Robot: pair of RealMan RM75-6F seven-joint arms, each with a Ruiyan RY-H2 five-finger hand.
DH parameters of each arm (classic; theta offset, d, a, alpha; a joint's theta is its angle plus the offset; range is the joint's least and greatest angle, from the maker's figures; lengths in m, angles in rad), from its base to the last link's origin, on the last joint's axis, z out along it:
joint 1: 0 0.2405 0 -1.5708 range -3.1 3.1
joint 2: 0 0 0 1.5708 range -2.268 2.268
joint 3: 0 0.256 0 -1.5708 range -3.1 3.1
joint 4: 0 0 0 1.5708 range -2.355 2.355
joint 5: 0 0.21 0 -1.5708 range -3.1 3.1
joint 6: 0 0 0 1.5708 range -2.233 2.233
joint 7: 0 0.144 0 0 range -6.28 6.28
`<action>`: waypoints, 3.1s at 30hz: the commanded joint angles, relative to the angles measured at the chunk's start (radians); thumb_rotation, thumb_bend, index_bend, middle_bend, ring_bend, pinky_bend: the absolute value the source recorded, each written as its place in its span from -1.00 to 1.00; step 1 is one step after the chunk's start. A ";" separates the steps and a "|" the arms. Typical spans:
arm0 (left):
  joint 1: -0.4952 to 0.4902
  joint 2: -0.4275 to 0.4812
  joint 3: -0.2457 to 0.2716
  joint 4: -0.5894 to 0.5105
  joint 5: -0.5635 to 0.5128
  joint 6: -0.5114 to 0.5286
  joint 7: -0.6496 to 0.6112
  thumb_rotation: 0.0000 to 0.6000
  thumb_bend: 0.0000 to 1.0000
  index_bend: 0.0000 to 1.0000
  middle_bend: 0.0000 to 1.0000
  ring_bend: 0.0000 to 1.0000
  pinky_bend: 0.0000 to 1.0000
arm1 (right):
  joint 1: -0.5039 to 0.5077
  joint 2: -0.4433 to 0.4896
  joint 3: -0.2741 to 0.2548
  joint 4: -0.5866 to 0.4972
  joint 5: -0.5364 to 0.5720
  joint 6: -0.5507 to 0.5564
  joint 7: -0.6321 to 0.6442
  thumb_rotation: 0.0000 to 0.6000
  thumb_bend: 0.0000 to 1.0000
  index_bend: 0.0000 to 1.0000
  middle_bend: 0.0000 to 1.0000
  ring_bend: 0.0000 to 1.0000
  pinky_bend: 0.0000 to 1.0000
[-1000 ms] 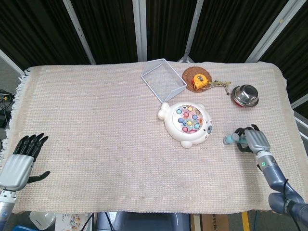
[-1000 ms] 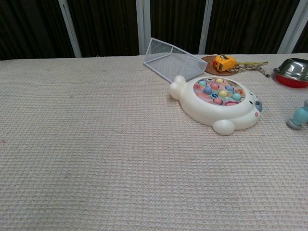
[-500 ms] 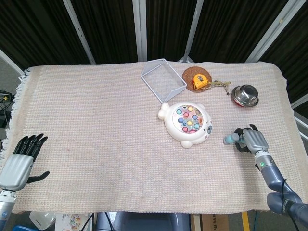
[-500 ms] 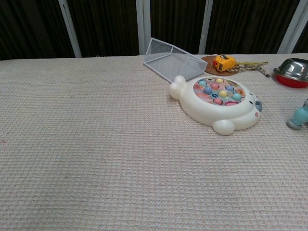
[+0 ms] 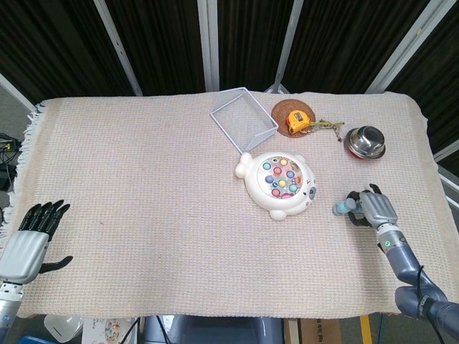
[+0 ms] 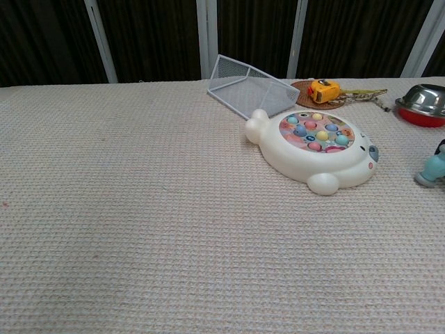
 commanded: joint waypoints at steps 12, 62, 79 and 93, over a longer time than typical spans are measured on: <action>0.001 0.002 0.001 0.005 -0.005 -0.003 -0.006 1.00 -0.84 -1.00 -1.00 -1.00 -1.00 | 0.000 -0.002 0.001 -0.005 0.002 0.007 -0.004 1.00 0.09 -0.02 -0.07 -0.40 -0.93; -0.026 0.018 -0.007 -0.033 0.008 -0.021 0.040 1.00 -0.84 -1.00 -1.00 -1.00 -1.00 | 0.167 0.205 0.069 -0.378 -0.145 0.002 -0.094 1.00 0.75 0.82 0.53 0.18 -0.30; -0.033 0.008 -0.008 -0.011 -0.022 -0.048 0.019 1.00 -0.84 -1.00 -1.00 -1.00 -1.00 | 0.369 0.150 0.038 -0.314 0.222 -0.144 -0.468 1.00 0.77 0.86 0.56 0.21 -0.30; -0.035 0.002 -0.006 -0.010 -0.031 -0.055 0.024 1.00 -0.84 -1.00 -1.00 -1.00 -1.00 | 0.419 0.128 -0.028 -0.277 0.353 -0.138 -0.559 1.00 0.78 0.87 0.56 0.21 -0.29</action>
